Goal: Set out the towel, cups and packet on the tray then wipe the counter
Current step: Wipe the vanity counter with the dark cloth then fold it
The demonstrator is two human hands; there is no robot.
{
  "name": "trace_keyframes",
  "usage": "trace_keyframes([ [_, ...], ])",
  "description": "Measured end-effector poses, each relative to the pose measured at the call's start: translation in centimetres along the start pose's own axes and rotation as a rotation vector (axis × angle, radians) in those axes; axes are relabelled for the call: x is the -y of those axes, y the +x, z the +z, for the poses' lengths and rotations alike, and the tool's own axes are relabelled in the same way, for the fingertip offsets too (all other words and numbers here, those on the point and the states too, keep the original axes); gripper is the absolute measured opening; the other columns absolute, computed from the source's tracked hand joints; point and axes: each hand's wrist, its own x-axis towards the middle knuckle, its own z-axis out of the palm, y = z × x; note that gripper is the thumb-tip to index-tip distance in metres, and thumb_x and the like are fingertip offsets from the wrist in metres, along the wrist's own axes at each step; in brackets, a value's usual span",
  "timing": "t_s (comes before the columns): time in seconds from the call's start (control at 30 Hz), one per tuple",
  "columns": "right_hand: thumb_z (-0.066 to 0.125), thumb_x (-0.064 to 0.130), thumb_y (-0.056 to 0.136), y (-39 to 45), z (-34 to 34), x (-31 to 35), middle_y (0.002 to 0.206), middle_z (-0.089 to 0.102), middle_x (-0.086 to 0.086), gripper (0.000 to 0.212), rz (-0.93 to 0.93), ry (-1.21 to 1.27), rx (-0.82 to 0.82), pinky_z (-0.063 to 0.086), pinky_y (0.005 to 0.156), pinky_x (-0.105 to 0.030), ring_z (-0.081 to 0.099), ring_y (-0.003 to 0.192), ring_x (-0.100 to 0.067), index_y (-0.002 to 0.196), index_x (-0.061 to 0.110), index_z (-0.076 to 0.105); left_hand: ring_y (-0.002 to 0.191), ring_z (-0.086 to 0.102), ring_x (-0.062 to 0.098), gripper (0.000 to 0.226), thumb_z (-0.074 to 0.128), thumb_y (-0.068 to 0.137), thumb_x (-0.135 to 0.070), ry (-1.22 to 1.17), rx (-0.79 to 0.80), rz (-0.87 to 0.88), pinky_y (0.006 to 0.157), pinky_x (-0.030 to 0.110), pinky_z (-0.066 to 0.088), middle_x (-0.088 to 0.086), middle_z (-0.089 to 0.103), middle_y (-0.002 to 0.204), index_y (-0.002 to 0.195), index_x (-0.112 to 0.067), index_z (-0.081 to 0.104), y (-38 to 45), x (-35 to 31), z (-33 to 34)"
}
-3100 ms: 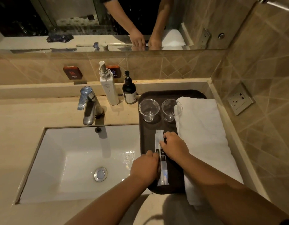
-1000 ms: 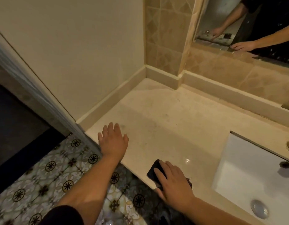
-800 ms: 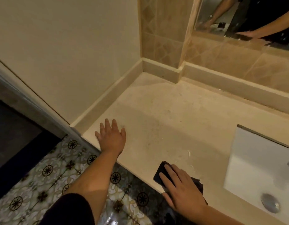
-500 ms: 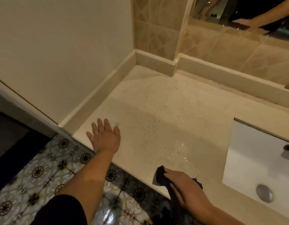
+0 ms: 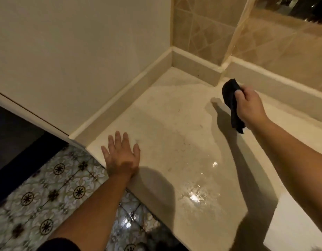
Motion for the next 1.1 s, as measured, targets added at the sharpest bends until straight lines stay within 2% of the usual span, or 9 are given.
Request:
trace_keyframes([
  [0.07, 0.036, 0.031, 0.099, 3.9, 3.0, -0.8, 0.116, 0.063, -0.017, 0.035, -0.114, -0.223, 0.040, 0.042, 0.079, -0.038, 0.058, 0.101, -0.037, 0.125, 0.016, 0.054, 0.146, 0.019, 0.034, 0.062, 0.034, 0.095, -0.044, -0.011, -0.048, 0.009, 0.114, 0.060, 0.014, 0.014, 0.027, 0.158, 0.149, -0.014, 0.036, -0.2, -0.2, -0.2],
  [0.2, 0.042, 0.022, 0.099, 6.3, 7.8, -2.1, 0.119, 0.058, -0.018, 0.030, -0.497, -0.558, 0.224, 0.047, 0.085, -0.050, 0.054, 0.106, -0.041, 0.122, 0.008, 0.054, 0.149, 0.009, 0.029, 0.063, 0.025, 0.096, -0.048, 0.031, -0.002, -0.012, 0.117, 0.056, 0.009, 0.009, 0.017, 0.162, 0.152, -0.019, 0.026, 0.2, 0.0, 0.1],
  [0.37, 0.039, 0.028, 0.097, 6.4, 8.5, -2.2, 0.127, 0.049, -0.020, 0.035, -0.582, -0.726, 0.288, 0.043, 0.087, -0.054, 0.046, 0.108, -0.038, 0.122, 0.004, 0.047, 0.149, 0.007, 0.030, 0.067, 0.019, 0.093, -0.049, 0.014, -0.010, -0.007, 0.117, 0.055, 0.006, 0.010, 0.015, 0.162, 0.152, -0.018, 0.025, 0.0, -0.1, 0.1],
  [0.5, 0.040, 0.028, 0.100, -0.7, 10.4, -0.4, 0.154, 0.032, -0.022, 0.053, -0.659, -0.663, 0.459, 0.031, 0.112, -0.049, 0.033, 0.138, -0.040, 0.145, 0.001, 0.035, 0.149, 0.007, 0.030, 0.068, 0.016, 0.092, -0.049, 0.024, -0.002, -0.009, 0.117, 0.056, 0.006, 0.010, 0.014, 0.163, 0.153, -0.018, 0.023, 0.1, 0.1, 0.2],
  [0.6, 0.046, 0.020, 0.095, -9.2, 11.8, 0.6, 0.145, 0.043, -0.024, 0.047, -0.812, -0.609, 0.500, 0.041, 0.101, -0.049, 0.044, 0.128, -0.041, 0.136, -0.003, 0.046, 0.146, 0.018, 0.037, 0.063, 0.028, 0.095, -0.044, 0.005, -0.060, 0.020, 0.113, 0.060, 0.012, 0.016, 0.025, 0.159, 0.149, -0.013, 0.033, -0.2, -0.1, 0.4],
  [0.67, 0.052, 0.015, 0.093, -14.7, 11.9, 0.8, 0.143, 0.046, -0.026, 0.044, -0.858, -0.544, 0.528, 0.043, 0.100, -0.049, 0.047, 0.126, -0.042, 0.133, -0.004, 0.051, 0.147, 0.012, 0.035, 0.062, 0.025, 0.098, -0.045, 0.014, -0.031, 0.015, 0.114, 0.059, 0.007, 0.014, 0.018, 0.161, 0.152, -0.014, 0.027, -0.1, 0.2, 0.6],
  [0.8, 0.060, 0.014, 0.092, -24.9, 11.8, -0.4, 0.149, 0.041, -0.021, 0.049, -0.858, -0.502, 0.568, 0.033, 0.111, -0.050, 0.041, 0.137, -0.038, 0.139, 0.004, 0.049, 0.149, -0.001, 0.032, 0.067, 0.011, 0.097, -0.049, 0.006, 0.040, 0.033, 0.115, 0.058, -0.002, 0.010, 0.004, 0.164, 0.154, -0.016, 0.012, 0.2, 0.8, 0.7],
  [0.93, 0.047, 0.007, 0.096, -30.3, 12.0, -1.0, 0.156, 0.028, -0.017, 0.052, -0.779, -0.494, 0.623, 0.012, 0.116, -0.050, 0.025, 0.144, -0.037, 0.147, 0.007, 0.036, 0.149, -0.001, 0.033, 0.066, 0.013, 0.097, -0.049, -0.010, 0.043, 0.029, 0.115, 0.059, -0.002, 0.010, 0.004, 0.164, 0.154, -0.015, 0.012, 0.0, 0.6, 0.6],
  [1.1, 0.047, -0.002, 0.095, -33.4, 11.0, 0.3, 0.154, 0.033, -0.015, 0.051, -0.705, -0.317, 0.669, 0.016, 0.118, -0.041, 0.033, 0.142, -0.033, 0.145, 0.007, 0.039, 0.149, -0.003, 0.032, 0.066, 0.014, 0.098, -0.049, -0.009, 0.062, 0.030, 0.115, 0.059, -0.002, 0.009, 0.002, 0.164, 0.155, -0.016, 0.011, 0.1, 0.5, 0.2],
])
